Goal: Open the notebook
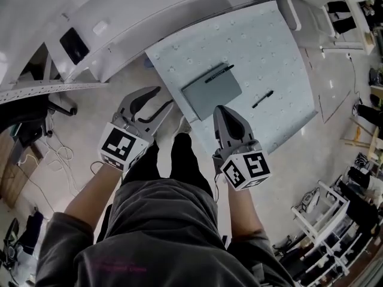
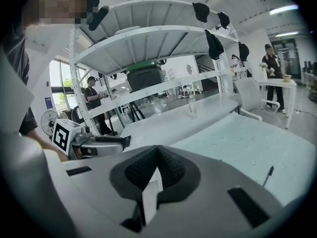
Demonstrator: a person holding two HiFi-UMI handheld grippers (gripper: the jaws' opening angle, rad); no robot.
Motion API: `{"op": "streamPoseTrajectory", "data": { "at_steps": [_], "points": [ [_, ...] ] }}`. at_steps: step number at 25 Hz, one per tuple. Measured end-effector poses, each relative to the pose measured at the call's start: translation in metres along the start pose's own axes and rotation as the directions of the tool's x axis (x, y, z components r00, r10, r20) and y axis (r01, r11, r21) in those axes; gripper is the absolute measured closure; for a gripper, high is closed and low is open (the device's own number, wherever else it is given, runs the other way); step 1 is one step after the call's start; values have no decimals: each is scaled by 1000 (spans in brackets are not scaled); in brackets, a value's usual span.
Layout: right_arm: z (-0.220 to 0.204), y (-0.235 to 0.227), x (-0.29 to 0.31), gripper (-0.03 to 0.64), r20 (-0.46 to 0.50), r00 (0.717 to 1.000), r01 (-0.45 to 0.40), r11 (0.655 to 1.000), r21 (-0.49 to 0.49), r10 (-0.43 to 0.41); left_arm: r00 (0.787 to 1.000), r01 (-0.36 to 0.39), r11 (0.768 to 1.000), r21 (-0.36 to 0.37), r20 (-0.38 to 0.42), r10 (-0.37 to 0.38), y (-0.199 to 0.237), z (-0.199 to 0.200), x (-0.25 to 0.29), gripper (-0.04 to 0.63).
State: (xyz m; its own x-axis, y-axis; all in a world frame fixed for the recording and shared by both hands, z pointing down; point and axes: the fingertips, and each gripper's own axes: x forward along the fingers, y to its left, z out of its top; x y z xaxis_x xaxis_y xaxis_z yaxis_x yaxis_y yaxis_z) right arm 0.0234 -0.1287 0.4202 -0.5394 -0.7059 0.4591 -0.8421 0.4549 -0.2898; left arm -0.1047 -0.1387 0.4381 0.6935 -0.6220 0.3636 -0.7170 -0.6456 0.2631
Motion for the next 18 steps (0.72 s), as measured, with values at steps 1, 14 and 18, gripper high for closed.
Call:
{"op": "streamPoseTrajectory", "data": {
  "at_steps": [1, 14, 18],
  "points": [
    [-2, -5, 3, 614, -6, 1000, -10, 1000, -1, 10, 1000, -9, 1000, -11, -4, 9, 0, -4, 5, 430],
    [-35, -49, 43, 614, -84, 992, -89, 996, 31, 92, 994, -78, 990, -116, -86, 68, 10, -67, 68, 436],
    [-54, -60, 52, 614, -118, 988, -99, 994, 48, 104, 992, -81, 985, -153, -106, 65, 11, -89, 86, 437]
  ]
}}
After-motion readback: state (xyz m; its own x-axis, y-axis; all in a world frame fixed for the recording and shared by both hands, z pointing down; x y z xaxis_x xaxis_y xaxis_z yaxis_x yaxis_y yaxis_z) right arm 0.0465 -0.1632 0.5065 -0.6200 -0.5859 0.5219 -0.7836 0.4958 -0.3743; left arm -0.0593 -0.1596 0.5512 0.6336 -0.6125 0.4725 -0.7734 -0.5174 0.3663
